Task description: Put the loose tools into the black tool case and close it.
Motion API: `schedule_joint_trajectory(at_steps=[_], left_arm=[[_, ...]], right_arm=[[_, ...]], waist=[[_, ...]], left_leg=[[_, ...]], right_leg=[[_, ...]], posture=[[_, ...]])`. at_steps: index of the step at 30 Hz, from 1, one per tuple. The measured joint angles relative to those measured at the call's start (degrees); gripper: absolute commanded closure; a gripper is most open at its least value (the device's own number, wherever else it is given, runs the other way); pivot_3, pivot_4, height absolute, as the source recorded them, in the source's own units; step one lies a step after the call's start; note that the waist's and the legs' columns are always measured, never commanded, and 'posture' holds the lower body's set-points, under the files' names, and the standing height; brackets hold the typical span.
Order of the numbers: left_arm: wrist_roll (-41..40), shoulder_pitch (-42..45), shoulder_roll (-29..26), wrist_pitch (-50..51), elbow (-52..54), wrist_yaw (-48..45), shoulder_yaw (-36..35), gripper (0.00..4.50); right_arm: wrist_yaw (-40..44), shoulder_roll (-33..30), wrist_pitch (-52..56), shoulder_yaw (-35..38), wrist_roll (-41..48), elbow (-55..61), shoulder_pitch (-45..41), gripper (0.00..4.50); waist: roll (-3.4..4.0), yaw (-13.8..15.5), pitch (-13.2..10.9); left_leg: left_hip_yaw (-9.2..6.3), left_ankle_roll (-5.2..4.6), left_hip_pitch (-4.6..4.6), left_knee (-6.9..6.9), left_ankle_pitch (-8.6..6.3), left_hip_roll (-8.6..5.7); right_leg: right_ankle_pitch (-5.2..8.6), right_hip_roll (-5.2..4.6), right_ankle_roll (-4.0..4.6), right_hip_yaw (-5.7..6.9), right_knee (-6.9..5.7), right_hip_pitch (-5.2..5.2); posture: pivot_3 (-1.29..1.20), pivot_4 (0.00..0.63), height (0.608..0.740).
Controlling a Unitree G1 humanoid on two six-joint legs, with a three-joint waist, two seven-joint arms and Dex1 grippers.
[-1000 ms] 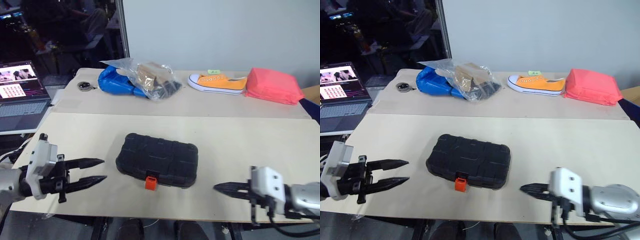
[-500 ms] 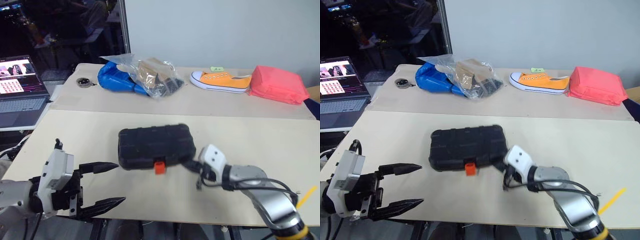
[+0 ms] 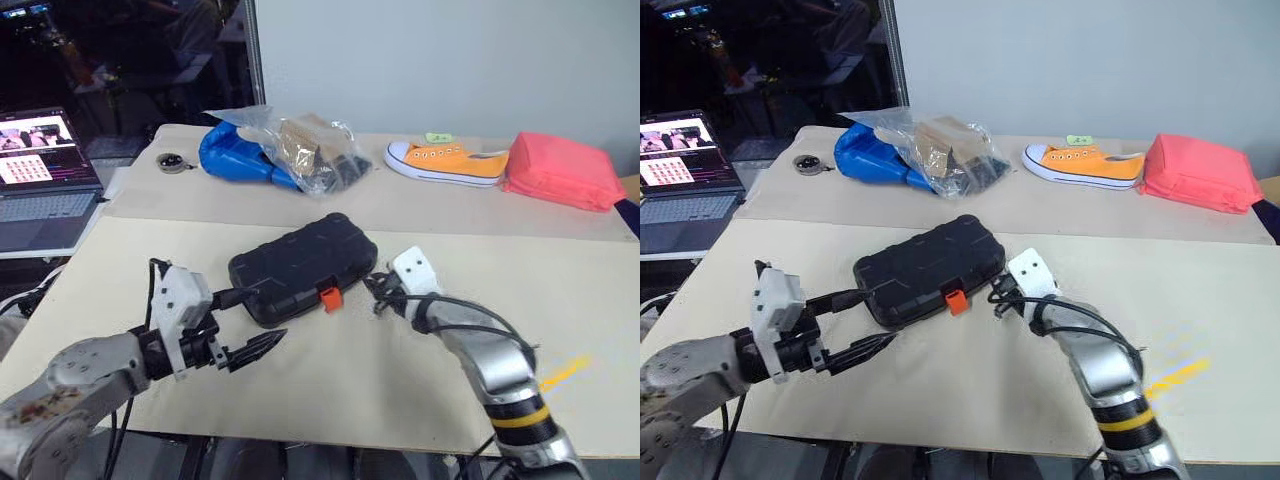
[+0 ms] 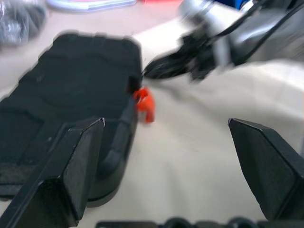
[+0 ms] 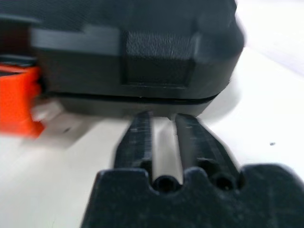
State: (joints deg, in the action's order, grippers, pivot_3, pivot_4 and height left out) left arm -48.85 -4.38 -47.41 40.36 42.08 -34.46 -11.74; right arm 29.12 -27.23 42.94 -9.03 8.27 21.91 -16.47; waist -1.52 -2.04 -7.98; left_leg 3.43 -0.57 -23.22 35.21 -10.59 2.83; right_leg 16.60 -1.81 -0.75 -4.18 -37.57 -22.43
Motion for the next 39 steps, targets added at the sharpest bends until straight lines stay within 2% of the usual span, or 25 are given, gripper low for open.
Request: schedule_joint_trajectory(at_steps=[2, 5, 9, 11, 12, 18, 22, 26, 30, 39], left_arm=[[2.9, 4.2, 0.0, 0.0, -3.6, -0.8, 4.1, 0.0], [6.0, 8.4, 0.6, 0.1, -9.4, -1.7, 7.9, 0.0], [8.6, 11.6, 0.8, -0.3, -14.7, -5.5, 11.9, 0.0], [10.4, 13.6, 0.9, -1.4, -16.9, -8.4, 13.4, 0.0], [10.8, 14.0, 0.9, -1.9, -17.7, -9.4, 14.0, 0.0], [13.0, 15.2, 0.7, -3.9, -20.0, -14.8, 14.6, 0.0], [13.5, 15.3, 0.7, -4.1, -20.3, -16.2, 14.4, 0.0], [13.7, 14.6, 0.6, -4.0, -20.2, -16.3, 13.7, 0.0], [14.2, 13.9, 0.6, -3.9, -19.3, -16.2, 13.2, 0.0], [14.8, 12.7, 0.6, -3.8, -18.3, -16.2, 12.1, 0.0]], right_arm=[[3.2, -4.5, 4.1, 1.8, 2.8, 5.4, 1.2, 1.7], [4.8, -6.7, 8.6, 3.2, 5.5, 9.8, 1.5, 0.81], [3.0, -0.1, 18.7, 2.9, 10.6, 12.3, 0.5, 0.81], [0.0, 6.8, 24.7, 2.2, 12.7, 12.2, -2.1, 0.81], [-1.7, 8.4, 26.9, 1.1, 12.8, 12.2, -3.4, 0.81], [-10.3, 15.0, 35.9, -1.0, 11.0, 10.0, -8.1, 0.81], [-13.0, 15.9, 37.8, -1.7, 10.4, 8.6, -8.4, 0.81], [-15.1, 17.6, 38.8, -1.7, 9.9, 7.9, -8.4, 1.83], [-16.0, 19.0, 38.8, -2.2, 9.8, 7.9, -8.4, 3.21], [-16.7, 18.2, 36.5, -4.3, 9.2, 7.8, -8.1, 3.23]], waist=[[0.0, 0.1, 0.0], [-0.02, -0.4, 0.0], [-0.05, -0.7, 0.0], [0.0, -0.6, 0.0], [0.01, -0.6, 0.0], [0.03, -0.4, 0.0], [0.03, -0.4, 0.0], [0.03, -0.6, 0.0], [0.04, -0.6, 0.0], [0.03, -0.7, 0.0]], left_leg=[[-0.04, 0.04, -0.04, -0.03, -0.04, -0.01], [-0.04, 0.04, -0.01, -0.02, -0.05, -0.01], [-0.12, 0.04, 0.06, -0.01, -0.04, 0.08], [-0.18, 0.06, 0.1, 0.01, -0.02, 0.08], [-0.18, 0.07, 0.11, 0.03, -0.02, 0.07], [-0.14, 0.11, 0.04, 0.05, 0.01, 0.05], [-0.15, 0.11, 0.0, 0.03, 0.0, 0.05], [-0.16, 0.11, 0.04, 0.03, 0.01, 0.07], [-0.17, 0.11, 0.06, 0.03, 0.01, 0.08], [-0.17, 0.11, 0.05, 0.02, 0.0, 0.09]], right_leg=[[0.03, 0.01, -0.02, 0.02, 0.06, 0.0], [0.02, 0.12, 0.01, -0.01, 0.04, 0.0], [-0.01, 0.3, 0.12, -0.01, -0.07, 0.01], [-0.04, 0.35, 0.2, -0.02, -0.17, -0.01], [-0.04, 0.34, 0.19, -0.02, -0.2, 0.0], [-0.03, 0.18, 0.16, 0.01, -0.08, 0.02], [-0.01, 0.17, 0.14, 0.03, -0.07, -0.01], [-0.02, 0.19, 0.14, 0.02, -0.13, 0.0], [-0.02, 0.23, 0.14, 0.02, -0.13, 0.0], [-0.02, 0.22, 0.14, 0.02, -0.12, -0.02]], posture=[[0.0, 0.15, 0.74], [0.0, 0.15, 0.74], [0.0, 0.15, 0.74], [0.0, 0.15, 0.74], [0.0, 0.15, 0.74], [0.0, 0.15, 0.74], [0.0, 0.15, 0.74], [0.0, 0.15, 0.74], [0.0, 0.15, 0.74], [0.0, 0.15, 0.74]])
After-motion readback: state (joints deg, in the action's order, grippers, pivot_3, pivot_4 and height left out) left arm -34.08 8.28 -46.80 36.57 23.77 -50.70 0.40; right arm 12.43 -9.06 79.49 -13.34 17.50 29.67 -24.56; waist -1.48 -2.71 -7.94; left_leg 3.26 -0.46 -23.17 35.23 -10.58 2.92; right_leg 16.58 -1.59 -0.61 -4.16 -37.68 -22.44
